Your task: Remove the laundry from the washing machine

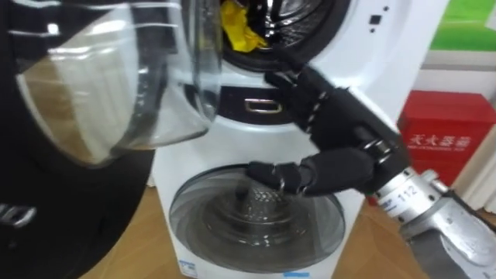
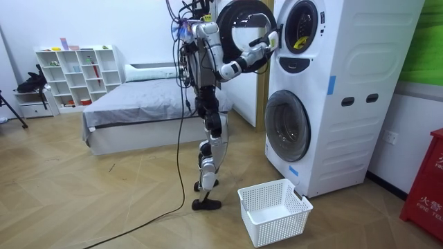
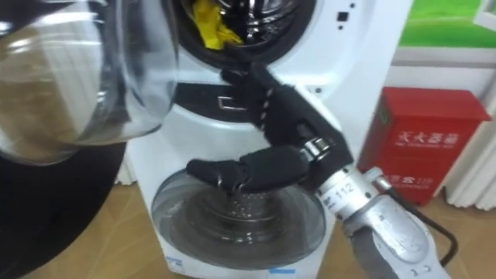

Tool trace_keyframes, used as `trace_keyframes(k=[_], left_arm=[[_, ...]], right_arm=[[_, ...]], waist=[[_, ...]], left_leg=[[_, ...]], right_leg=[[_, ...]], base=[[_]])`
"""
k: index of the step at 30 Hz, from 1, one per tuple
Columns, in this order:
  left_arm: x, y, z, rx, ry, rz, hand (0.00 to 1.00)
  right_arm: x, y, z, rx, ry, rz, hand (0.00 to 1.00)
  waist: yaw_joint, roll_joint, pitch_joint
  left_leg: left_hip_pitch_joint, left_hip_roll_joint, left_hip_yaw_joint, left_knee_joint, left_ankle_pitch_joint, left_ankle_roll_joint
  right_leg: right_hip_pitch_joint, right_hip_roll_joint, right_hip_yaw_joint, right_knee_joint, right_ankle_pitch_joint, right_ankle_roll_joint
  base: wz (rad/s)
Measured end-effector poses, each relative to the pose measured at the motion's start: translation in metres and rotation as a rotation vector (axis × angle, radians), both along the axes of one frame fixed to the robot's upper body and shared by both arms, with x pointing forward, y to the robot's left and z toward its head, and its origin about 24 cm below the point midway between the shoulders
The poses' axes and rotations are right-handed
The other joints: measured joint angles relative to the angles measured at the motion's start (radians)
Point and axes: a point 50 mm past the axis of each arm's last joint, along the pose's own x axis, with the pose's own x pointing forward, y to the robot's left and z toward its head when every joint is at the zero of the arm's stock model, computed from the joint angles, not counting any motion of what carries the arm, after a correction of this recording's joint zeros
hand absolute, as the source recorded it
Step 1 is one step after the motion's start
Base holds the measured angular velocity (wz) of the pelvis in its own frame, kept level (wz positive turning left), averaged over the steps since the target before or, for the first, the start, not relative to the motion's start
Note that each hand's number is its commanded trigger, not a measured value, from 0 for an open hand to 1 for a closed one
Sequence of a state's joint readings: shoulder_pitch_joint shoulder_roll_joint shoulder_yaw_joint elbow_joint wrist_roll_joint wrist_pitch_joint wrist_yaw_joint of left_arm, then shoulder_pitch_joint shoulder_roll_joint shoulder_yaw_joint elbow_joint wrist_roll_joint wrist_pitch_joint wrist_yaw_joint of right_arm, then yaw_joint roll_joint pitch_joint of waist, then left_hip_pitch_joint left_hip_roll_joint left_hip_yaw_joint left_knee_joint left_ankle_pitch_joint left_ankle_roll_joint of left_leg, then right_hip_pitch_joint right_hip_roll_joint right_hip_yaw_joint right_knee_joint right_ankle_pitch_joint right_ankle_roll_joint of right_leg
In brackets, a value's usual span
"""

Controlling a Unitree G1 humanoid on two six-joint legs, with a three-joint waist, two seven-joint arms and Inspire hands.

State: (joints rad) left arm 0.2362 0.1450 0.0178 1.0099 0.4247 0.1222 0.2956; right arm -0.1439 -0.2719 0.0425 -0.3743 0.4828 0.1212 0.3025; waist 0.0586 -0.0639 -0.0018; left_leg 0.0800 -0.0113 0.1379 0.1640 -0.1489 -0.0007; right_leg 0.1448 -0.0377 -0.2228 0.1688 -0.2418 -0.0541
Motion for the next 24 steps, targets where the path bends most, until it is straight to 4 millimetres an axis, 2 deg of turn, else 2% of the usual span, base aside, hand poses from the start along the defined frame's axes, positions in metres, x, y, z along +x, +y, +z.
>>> trace_keyframes(k=[8, 12, 24], left_arm=[[0.007, 0.000, 0.004, 0.007, -0.053, -0.015, 0.00], [0.007, -0.001, 0.004, 0.004, -0.057, -0.020, 0.00], [0.001, 0.000, 0.004, 0.009, -0.044, -0.036, 0.00]], right_arm=[[-0.004, -0.010, 0.000, 0.043, 0.010, -0.045, 0.00], [-0.006, -0.011, -0.003, 0.066, 0.030, -0.035, 0.00], [-0.005, -0.012, -0.003, 0.042, 0.028, -0.079, 0.00]], waist=[[-0.026, -0.003, -0.0033], [-0.027, -0.007, -0.0059], [-0.019, -0.004, -0.0035]], left_leg=[[0.003, 0.015, 0.004, 0.001, -0.018, -0.011], [0.003, 0.015, 0.004, 0.001, -0.020, -0.012], [0.006, 0.016, 0.013, 0.002, -0.022, -0.012]], right_leg=[[-0.010, 0.013, 0.028, 0.004, 0.007, -0.004], [-0.011, 0.014, 0.031, 0.004, 0.007, -0.004], [-0.010, 0.014, 0.031, 0.005, 0.008, -0.002]], base=[[-0.12], [-0.01], [0.00]])
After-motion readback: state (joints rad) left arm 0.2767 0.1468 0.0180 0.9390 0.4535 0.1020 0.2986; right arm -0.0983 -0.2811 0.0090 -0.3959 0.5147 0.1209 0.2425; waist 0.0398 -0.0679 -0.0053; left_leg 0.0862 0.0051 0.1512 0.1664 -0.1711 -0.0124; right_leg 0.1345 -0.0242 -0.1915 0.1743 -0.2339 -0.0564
